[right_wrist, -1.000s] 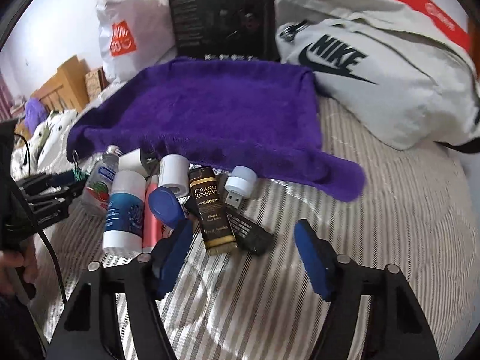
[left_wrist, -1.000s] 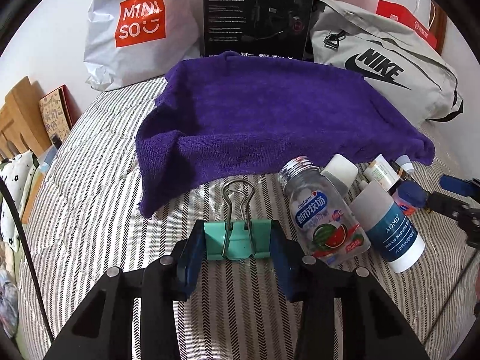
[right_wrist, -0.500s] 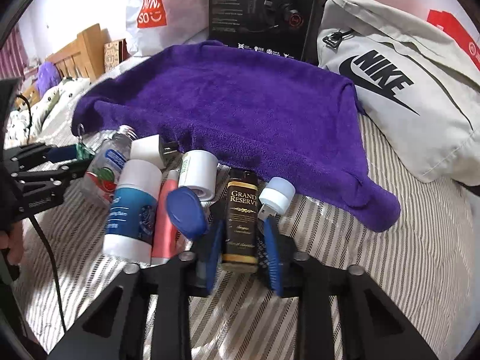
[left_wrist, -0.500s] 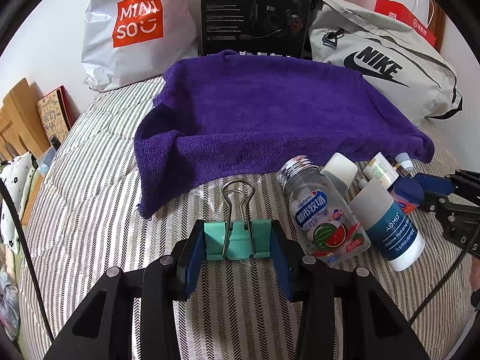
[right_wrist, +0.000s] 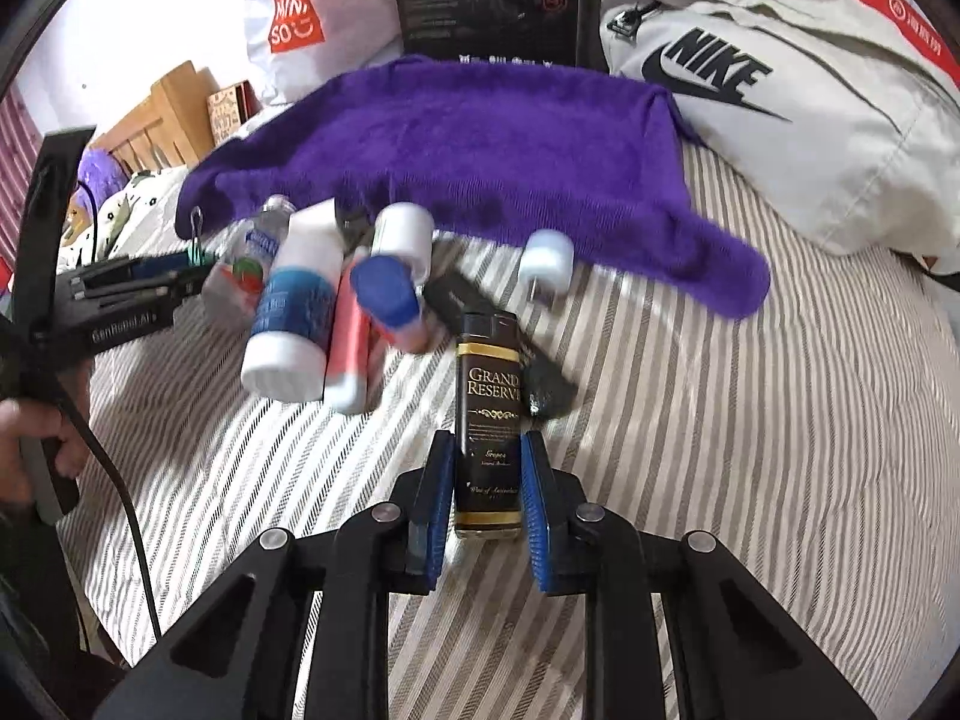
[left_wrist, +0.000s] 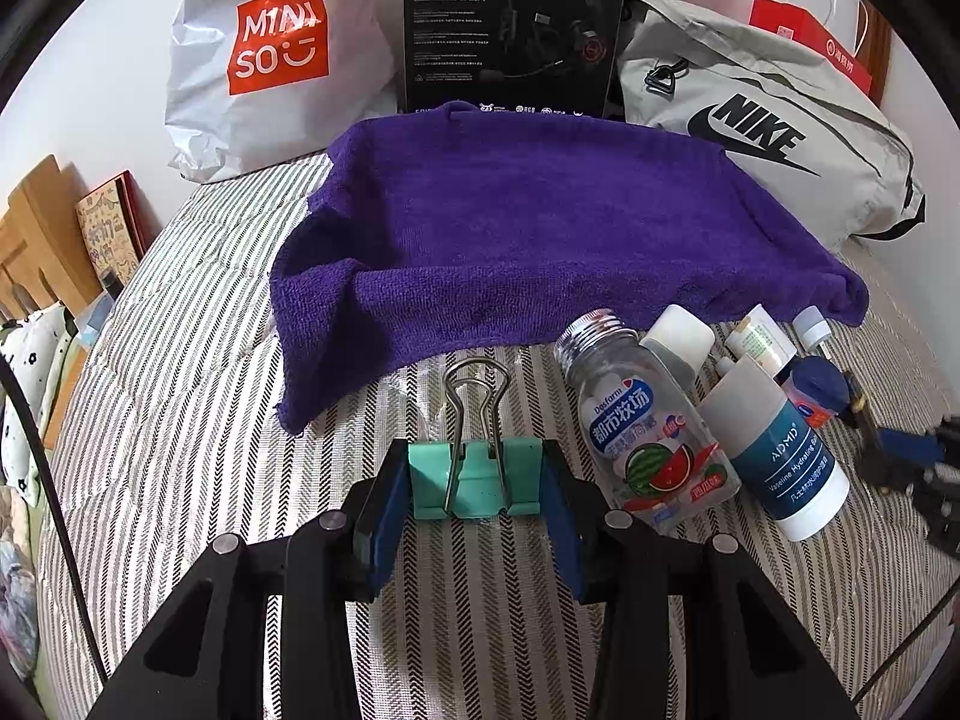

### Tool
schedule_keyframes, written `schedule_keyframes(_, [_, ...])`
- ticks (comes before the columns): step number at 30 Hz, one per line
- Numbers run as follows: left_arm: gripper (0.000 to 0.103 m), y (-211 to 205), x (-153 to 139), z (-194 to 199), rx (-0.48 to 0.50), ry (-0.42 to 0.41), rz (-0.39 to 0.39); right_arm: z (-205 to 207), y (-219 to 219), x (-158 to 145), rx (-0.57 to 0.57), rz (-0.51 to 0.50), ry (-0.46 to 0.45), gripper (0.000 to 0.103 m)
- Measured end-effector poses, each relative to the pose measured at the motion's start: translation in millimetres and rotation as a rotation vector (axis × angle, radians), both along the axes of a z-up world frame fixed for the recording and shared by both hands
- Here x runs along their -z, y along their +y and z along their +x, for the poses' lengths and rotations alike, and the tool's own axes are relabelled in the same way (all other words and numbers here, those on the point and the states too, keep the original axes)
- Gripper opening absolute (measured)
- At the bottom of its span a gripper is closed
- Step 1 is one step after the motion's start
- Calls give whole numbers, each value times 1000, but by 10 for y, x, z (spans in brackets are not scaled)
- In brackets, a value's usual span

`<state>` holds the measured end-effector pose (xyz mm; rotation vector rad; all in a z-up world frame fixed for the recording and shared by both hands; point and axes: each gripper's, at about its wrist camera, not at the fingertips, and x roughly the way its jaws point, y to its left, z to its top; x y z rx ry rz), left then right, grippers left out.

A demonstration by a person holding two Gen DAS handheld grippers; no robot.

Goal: Organize rigid objects
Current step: 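Lift the clip with the left tool while the right tool carries the bottle over the purple towel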

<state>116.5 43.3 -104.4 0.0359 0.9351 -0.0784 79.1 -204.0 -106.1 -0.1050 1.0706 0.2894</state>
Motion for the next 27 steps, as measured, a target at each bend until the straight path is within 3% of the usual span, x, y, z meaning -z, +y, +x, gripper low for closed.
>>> schedule_keyframes(10, [40, -6, -4, 7, -7, 4, 0, 116, 39, 35, 23, 11, -14, 24])
schedule_keyframes(27, [39, 121, -149, -151, -10, 8, -29, -83, -65, -125, 48, 43, 4, 23])
